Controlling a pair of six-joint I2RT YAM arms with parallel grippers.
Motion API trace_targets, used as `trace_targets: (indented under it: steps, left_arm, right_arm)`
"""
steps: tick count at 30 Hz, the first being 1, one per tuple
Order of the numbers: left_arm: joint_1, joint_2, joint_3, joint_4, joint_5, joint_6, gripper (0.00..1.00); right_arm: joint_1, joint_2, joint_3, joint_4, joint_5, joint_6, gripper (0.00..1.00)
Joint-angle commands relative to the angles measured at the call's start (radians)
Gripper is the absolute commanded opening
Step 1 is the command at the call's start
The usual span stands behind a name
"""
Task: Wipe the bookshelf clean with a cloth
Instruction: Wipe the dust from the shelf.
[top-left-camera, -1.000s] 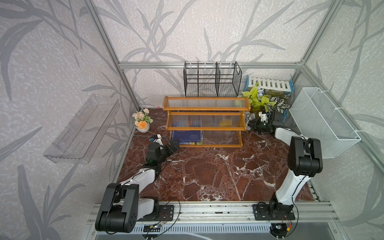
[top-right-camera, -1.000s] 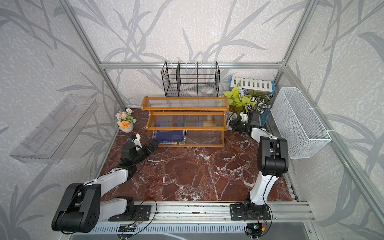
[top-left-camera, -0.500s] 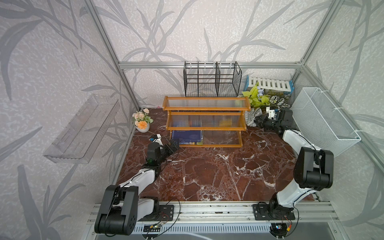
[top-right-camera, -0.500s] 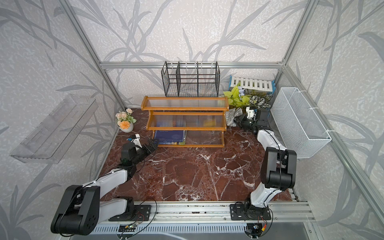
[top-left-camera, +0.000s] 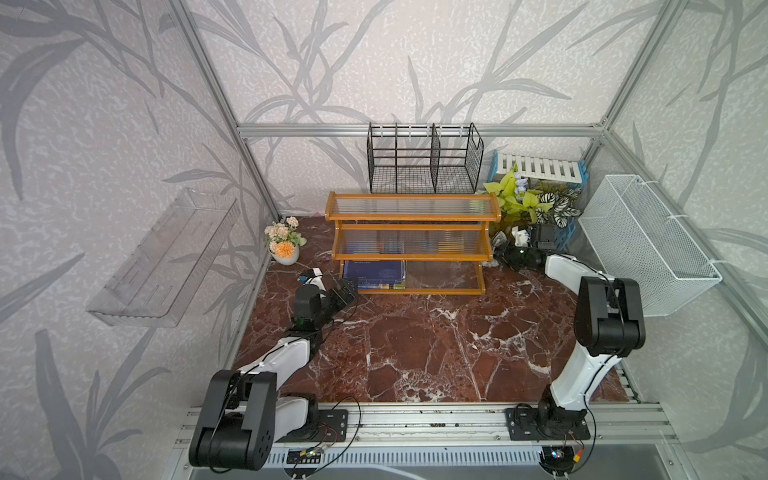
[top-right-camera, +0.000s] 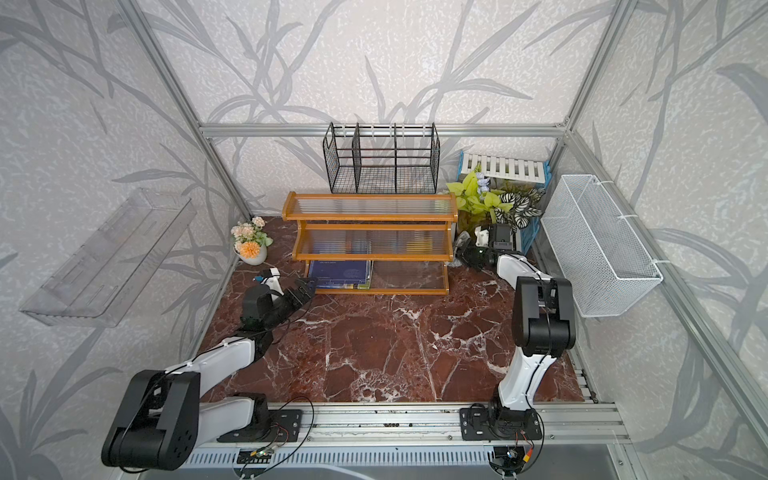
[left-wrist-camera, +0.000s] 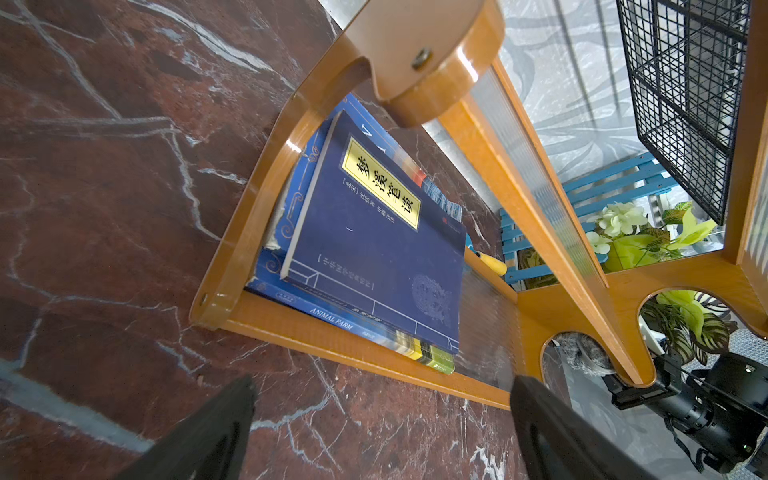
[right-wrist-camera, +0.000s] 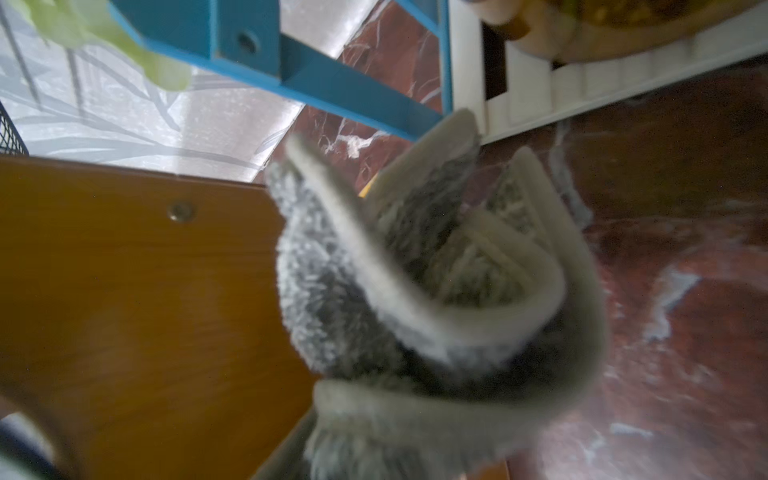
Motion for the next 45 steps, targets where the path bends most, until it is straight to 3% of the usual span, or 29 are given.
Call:
trace_targets:
  steps: [1,12,24,38,45]
  left_arm:
    - [-0.008,-0.001,0.024,-0.006,-0.011,0.007,1.0]
    - [-0.01,-0.007,0.02,-0.002,-0.01,0.006,1.0]
    - [-0.01,-0.042,0.013,-0.019,-0.014,0.007,1.0]
    - [-0.011,-0.043,0.019,-0.02,-0.019,0.005,1.0]
    - [-0.011,-0.037,0.019,-0.018,-0.019,0.008,1.0]
  right_arm:
    - [0.012,0.009,0.036,0.051,-0.033,-0.008,0.0]
    - [0.013,-0.145,-0.006,0.041,-0.108,-0.035,0.0]
    - [-0.02,-0.208,-0.023,0.139,-0.216,0.05,0.0]
    - [-0.065,-0.158,0.186,0.142,-0.252,0.085,0.0]
    - [-0.079,-0.205,0.209,0.157,-0.28,0.102,0.0]
